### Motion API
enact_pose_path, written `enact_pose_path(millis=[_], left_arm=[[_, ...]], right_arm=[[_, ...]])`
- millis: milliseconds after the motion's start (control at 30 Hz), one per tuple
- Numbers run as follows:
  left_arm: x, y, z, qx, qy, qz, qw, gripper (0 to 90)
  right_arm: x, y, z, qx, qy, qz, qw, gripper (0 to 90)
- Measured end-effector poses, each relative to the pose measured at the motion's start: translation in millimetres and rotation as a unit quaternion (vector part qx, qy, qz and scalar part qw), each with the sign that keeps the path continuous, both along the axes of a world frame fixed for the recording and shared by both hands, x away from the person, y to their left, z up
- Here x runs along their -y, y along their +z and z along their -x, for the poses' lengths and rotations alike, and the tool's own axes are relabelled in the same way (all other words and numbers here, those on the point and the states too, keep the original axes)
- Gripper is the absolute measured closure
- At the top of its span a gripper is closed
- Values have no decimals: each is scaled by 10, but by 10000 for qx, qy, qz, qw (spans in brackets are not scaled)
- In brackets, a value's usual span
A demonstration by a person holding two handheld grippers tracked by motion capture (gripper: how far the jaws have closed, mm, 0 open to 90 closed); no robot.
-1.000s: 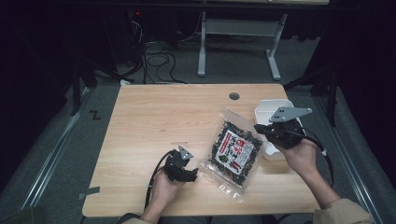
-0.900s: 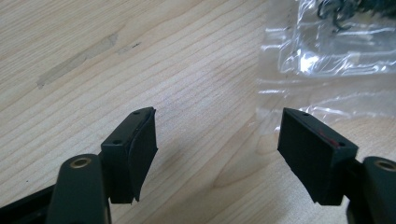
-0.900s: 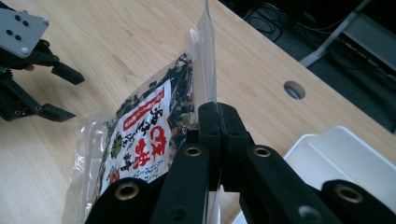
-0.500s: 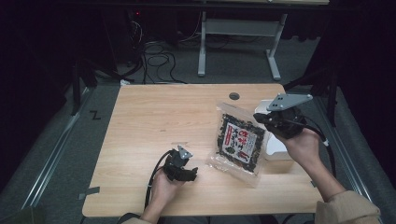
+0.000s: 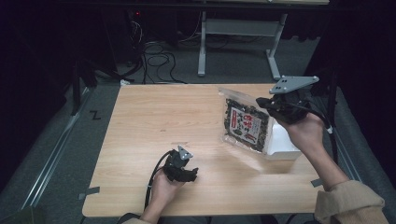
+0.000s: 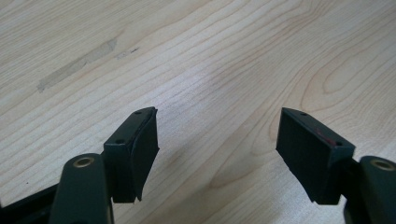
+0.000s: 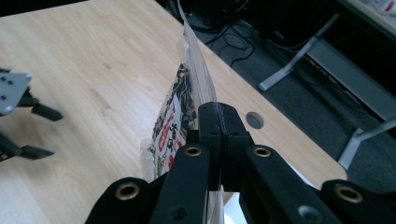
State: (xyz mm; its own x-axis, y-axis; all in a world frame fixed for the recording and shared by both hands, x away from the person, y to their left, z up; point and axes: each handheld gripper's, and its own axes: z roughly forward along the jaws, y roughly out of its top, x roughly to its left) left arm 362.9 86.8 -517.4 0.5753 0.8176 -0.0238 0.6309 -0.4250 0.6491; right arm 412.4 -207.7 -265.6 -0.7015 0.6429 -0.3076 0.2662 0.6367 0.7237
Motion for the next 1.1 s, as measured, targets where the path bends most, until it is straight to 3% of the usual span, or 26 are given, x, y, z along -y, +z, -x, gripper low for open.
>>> enact_pose_path(millis=[267, 567, 1100], left_arm=[[1, -3, 1, 5, -8, -24, 10000, 301], [-3, -2, 0, 3, -16, -28, 10000, 301], [6, -16, -7, -42, -62, -42, 10000, 302]], right_arm=[[156, 137, -164, 90, -417, -189, 9989, 900], [234, 212, -301, 265, -739, -176, 9968, 900], [530, 207, -363, 394, -1153, -250, 9922, 900]])
